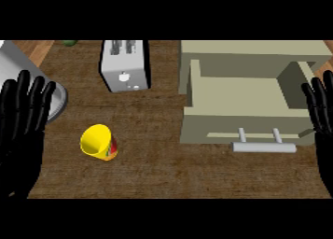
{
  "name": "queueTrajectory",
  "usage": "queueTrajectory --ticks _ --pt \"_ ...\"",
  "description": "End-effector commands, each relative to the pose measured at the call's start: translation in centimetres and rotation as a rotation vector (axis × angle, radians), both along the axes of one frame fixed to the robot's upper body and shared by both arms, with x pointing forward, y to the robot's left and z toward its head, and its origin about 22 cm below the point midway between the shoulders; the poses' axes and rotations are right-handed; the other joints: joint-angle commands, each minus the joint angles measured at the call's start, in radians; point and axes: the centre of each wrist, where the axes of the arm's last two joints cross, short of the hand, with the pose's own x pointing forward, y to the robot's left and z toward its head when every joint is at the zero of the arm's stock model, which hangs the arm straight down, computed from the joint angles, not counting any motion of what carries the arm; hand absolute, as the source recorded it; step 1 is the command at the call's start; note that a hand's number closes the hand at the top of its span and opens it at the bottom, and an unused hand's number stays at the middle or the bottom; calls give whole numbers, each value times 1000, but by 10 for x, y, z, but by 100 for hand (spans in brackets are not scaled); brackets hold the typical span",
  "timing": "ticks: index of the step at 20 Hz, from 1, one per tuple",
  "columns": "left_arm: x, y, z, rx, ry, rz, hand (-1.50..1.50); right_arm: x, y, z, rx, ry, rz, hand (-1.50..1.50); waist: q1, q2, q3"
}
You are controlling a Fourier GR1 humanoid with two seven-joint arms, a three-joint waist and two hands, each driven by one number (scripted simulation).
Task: Pick up the cup, place it into the drawer and close the drawer
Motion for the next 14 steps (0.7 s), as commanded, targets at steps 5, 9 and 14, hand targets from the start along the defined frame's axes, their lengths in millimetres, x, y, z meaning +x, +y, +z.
queueTrajectory --ticks 5,9,14 --pt "-4 23 -4 19 13 -247 -150 1 4 5 29 -10 61 -150 -11 50 16" --pt "8 22 -24 -109 185 -333 -150 -6 18 -6 125 87 163 -150 -17 51 16" --pt "19 24 -24 -121 214 -354 -150 7 16 -9 133 122 157 -150 -14 50 16"
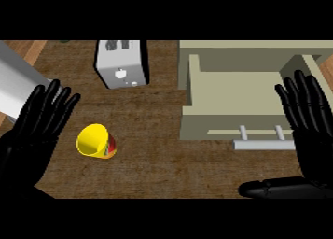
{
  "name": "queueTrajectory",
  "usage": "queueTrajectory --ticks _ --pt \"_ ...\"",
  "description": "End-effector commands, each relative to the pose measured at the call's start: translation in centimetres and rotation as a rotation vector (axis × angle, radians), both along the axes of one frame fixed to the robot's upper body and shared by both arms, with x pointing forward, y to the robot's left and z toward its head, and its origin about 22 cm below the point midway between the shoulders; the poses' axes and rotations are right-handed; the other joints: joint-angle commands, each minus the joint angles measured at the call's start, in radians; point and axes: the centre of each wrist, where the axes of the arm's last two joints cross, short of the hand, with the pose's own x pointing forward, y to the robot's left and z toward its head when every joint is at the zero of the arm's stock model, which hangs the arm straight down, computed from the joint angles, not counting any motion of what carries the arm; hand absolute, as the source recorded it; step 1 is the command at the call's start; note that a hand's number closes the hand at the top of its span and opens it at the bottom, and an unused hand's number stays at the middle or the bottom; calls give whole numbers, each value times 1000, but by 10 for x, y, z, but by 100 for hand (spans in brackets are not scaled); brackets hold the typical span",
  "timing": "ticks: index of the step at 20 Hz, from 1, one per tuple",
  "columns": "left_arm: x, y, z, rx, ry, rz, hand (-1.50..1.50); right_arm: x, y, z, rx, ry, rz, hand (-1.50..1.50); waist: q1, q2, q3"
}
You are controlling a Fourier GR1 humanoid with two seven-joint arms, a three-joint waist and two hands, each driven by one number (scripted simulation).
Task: Pick up the cup, place it into the drawer and close the drawer
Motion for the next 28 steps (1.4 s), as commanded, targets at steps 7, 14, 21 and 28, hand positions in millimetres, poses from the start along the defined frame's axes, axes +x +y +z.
queueTrajectory --ticks 7,14,21,28 --pt "10 -4 3 -25 41 -36 -150 24 3 -8 17 5 4 -150 1 1 1" --pt "17 -10 -27 9 77 -15 -150 6 -16 -4 19 -10 16 -150 -2 1 1" --pt "4 -1 -28 13 112 49 -150 7 -9 -13 14 -11 2 -150 0 0 1" --pt "0 11 -51 52 172 71 -150 17 -19 12 -8 -3 1 -150 1 0 1"
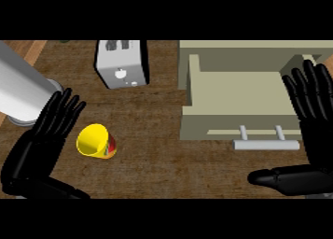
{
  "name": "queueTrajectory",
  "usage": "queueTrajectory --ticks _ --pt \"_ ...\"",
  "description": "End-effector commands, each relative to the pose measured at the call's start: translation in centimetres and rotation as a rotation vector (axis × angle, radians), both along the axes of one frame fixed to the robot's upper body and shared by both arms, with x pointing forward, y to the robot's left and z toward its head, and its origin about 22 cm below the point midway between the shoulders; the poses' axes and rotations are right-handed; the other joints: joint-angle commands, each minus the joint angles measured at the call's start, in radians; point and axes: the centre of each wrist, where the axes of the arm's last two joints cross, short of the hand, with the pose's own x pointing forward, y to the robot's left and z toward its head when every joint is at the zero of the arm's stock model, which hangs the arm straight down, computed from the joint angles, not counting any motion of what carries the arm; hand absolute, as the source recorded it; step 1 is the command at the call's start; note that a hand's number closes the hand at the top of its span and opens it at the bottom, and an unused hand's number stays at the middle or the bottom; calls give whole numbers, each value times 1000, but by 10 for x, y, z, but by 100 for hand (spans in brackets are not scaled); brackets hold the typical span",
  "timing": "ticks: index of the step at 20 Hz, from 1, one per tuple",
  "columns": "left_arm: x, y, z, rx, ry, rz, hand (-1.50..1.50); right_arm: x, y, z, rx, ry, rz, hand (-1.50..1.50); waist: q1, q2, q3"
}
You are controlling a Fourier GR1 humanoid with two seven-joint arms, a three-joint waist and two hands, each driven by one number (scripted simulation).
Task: Pick up the cup, place it into the drawer and close the drawer
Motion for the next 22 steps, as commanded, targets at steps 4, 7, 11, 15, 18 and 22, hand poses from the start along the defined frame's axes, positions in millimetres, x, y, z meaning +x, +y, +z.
queueTrajectory --ticks 4,7,11,15,18,22 --pt "5 14 -38 38 55 54 -150 7 -15 13 18 -3 -3 -150 0 0 0" --pt "10 25 -51 63 59 91 -150 -8 15 8 13 -1 -14 -150 -2 0 0" --pt "21 43 -78 46 72 105 -150 -11 3 -8 8 3 8 -150 -4 1 0" --pt "17 33 -83 76 91 89 -150 2 -4 16 -13 8 13 -150 0 0 0" --pt "2 49 -115 70 119 67 -150 -2 8 -6 -6 7 24 -150 0 1 0" --pt "28 42 -121 80 114 93 -150 6 7 10 9 -15 8 -150 -1 1 0"
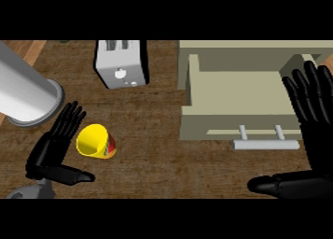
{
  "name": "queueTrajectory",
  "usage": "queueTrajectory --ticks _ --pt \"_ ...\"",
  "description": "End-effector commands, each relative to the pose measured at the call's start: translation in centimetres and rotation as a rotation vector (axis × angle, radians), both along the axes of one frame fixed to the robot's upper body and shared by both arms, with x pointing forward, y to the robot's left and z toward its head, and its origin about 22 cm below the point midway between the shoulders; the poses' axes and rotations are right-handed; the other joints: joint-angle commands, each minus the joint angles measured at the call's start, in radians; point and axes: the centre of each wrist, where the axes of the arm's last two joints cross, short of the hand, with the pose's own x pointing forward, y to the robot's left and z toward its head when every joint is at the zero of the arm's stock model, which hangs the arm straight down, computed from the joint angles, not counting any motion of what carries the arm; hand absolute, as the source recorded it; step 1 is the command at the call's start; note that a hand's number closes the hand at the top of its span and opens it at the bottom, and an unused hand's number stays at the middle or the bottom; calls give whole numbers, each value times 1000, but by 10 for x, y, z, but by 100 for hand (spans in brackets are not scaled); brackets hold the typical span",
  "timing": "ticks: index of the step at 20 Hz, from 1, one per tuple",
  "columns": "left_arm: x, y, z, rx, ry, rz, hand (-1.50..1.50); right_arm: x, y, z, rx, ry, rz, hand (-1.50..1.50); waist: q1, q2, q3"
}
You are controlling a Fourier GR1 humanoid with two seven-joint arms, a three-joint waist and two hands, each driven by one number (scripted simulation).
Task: Pick up the cup, place it into the drawer and close the drawer
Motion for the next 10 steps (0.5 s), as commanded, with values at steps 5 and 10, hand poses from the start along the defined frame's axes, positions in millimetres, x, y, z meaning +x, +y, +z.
queueTrajectory --ticks 5,10 --pt "26 0 -27 1 33 -3 -150 6 -7 -2 8 -10 6 -150 -3 1 0" --pt "7 -2 -53 16 22 47 -150 -2 6 -3 7 4 13 -150 -2 1 0"
